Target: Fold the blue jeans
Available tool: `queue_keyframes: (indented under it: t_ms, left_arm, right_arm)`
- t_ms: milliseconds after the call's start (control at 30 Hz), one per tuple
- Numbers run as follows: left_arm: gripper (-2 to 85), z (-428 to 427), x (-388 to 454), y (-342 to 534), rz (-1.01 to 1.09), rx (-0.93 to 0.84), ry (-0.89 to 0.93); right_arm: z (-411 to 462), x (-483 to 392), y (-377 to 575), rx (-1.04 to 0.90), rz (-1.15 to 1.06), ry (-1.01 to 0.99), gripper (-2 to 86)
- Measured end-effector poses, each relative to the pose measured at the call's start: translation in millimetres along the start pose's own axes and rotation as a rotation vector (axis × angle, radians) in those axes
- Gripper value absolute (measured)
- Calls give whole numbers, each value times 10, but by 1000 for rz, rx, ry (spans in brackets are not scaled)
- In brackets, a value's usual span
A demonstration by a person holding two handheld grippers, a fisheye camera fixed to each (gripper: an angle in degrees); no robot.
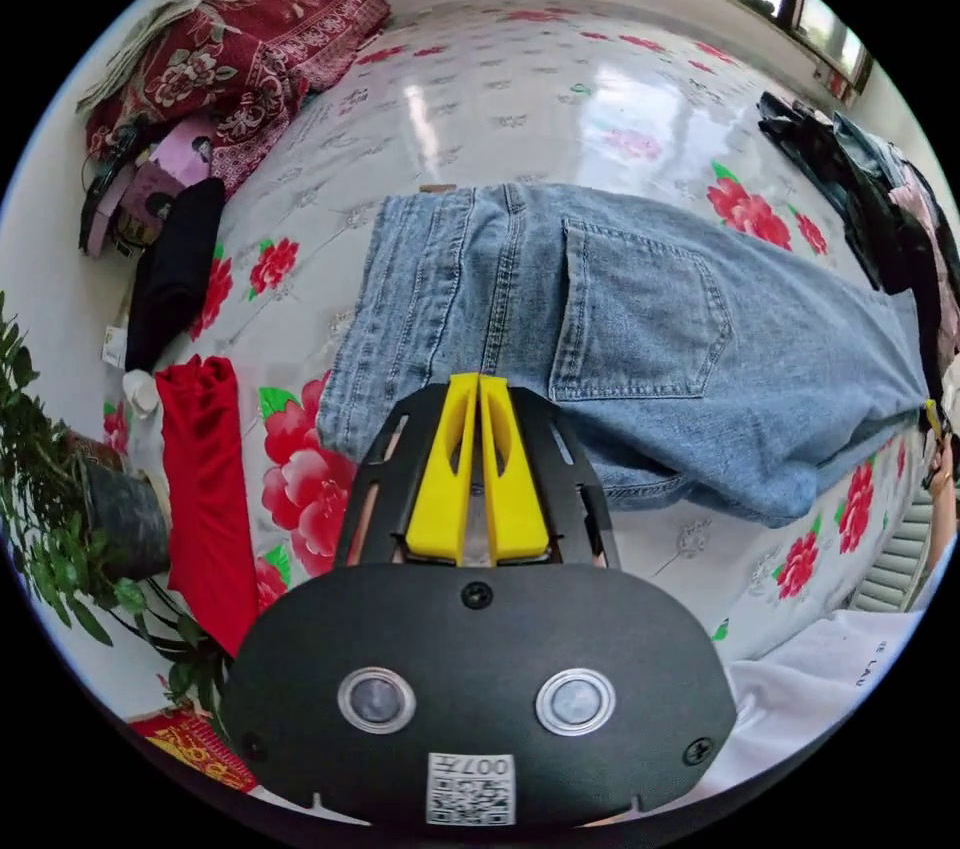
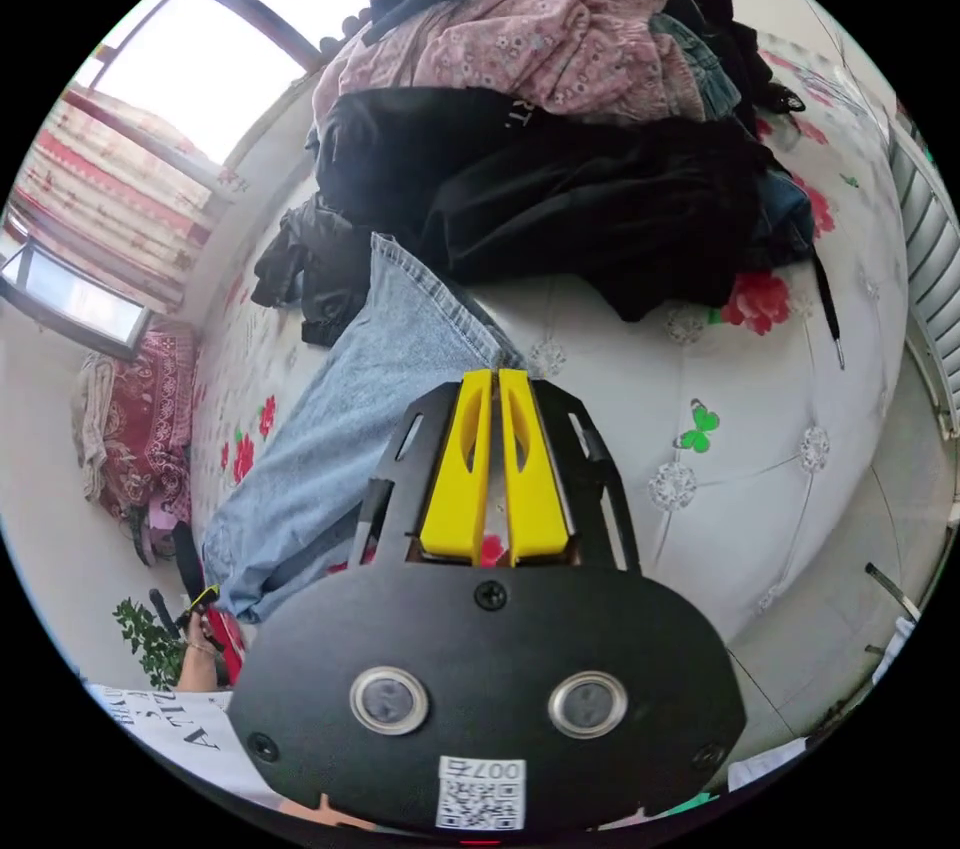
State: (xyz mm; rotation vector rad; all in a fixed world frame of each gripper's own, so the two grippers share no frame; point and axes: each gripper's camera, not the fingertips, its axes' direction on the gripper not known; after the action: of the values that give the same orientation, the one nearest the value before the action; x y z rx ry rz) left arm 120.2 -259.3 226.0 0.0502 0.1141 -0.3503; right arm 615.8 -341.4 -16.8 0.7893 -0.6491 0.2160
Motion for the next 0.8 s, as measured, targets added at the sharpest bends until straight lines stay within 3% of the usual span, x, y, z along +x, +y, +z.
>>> queue_keyframes:
  t_ms: [133,200,300,400,500,633,800]
  left_arm:
    - [73,-728,726,382,217,274,176]
    - [81,-861,1135,523,348,305,260]
    - [87,-761,1686,601,530,242,272]
    - [26,-392,1909,546,599,98,127]
    - [-5,-453,1740,526,593,114,171]
    - [-9,-1019,1365,723,530,261,224]
    - [-8,-272,1307,982,598,40,191]
  right_arm:
    - [-71,355,164,25,115,-66,52]
    - [-72,443,241,36,148,-108,63]
    - [3,452,322,6,134,-136,81]
    - [125,487,324,-53,148,-208,97]
    - [105,573,283,-41,170,-233,102]
    - [35,779,220,-31,188,-247,102]
    - [42,1081,283,57,265,-386,99]
